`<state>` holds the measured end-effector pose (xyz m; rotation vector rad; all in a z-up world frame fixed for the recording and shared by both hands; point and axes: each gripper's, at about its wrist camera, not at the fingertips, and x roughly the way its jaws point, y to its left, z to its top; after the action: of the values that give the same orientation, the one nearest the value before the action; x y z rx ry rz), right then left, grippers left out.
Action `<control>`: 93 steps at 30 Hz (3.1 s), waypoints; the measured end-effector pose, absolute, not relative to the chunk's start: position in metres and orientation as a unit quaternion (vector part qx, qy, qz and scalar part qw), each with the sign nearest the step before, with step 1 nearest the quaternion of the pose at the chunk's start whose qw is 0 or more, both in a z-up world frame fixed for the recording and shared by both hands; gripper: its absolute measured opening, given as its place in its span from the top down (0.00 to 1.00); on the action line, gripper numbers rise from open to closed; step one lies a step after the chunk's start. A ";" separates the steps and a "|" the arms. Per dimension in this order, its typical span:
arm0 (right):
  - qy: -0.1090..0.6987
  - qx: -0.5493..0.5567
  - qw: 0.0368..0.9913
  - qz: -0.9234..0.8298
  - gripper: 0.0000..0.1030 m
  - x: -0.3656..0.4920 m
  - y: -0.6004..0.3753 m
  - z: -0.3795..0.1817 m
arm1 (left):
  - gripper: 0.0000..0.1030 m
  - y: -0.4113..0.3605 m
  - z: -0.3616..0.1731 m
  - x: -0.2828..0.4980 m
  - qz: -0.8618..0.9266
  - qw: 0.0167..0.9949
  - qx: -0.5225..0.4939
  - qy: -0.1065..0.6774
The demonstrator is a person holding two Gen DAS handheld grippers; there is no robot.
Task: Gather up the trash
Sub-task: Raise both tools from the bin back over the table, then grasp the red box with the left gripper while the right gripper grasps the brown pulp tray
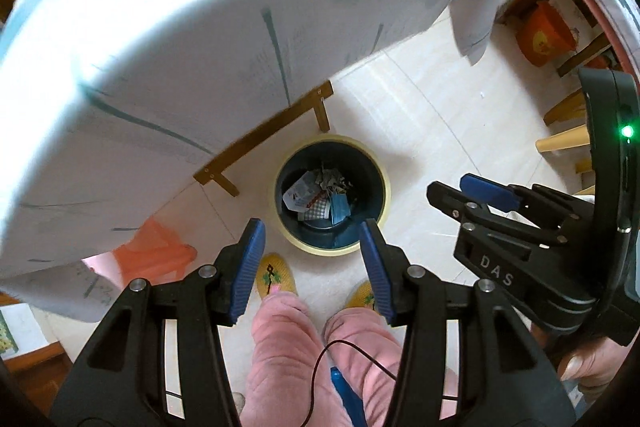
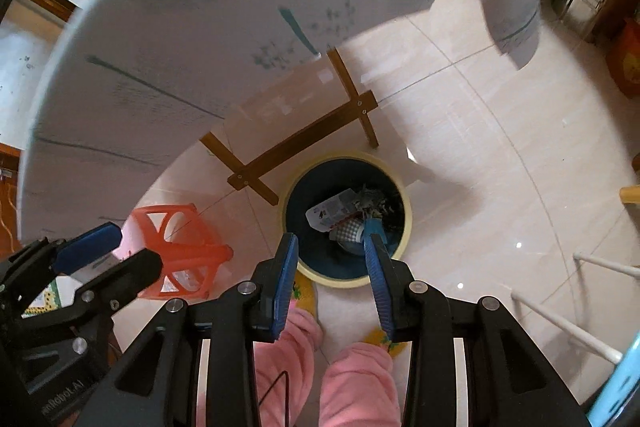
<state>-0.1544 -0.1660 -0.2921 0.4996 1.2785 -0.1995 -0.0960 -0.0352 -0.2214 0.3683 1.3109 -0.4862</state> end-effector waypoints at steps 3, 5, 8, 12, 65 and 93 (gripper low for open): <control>0.584 0.217 0.777 -0.092 0.66 -0.163 -0.163 -0.254 | 0.55 -0.031 -0.182 -0.101 -0.222 0.764 0.165 0.583; 0.579 0.209 0.782 -0.091 0.66 -0.167 -0.162 -0.232 | 0.55 -0.028 -0.156 -0.102 -0.220 0.774 0.163 0.571; 0.566 0.199 0.795 -0.088 0.66 -0.174 -0.160 -0.191 | 0.55 -0.023 -0.117 -0.104 -0.214 0.790 0.154 0.553; 0.538 0.179 0.820 -0.080 0.66 -0.179 -0.158 -0.132 | 0.55 -0.016 -0.064 -0.108 -0.205 0.816 0.138 0.523; 0.501 0.155 0.850 -0.055 0.56 0.165 -0.206 -0.024 | 0.38 0.010 -0.017 0.199 -0.110 0.799 -0.044 0.590; 0.532 0.157 0.830 -0.064 0.84 0.267 -0.207 -0.125 | 0.38 -0.015 -0.118 0.275 -0.095 0.729 -0.060 0.675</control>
<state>0.2669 -0.2074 -0.1252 0.3334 1.1280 -0.1358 0.2746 -0.0151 -0.1183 -0.1324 1.4876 -0.2101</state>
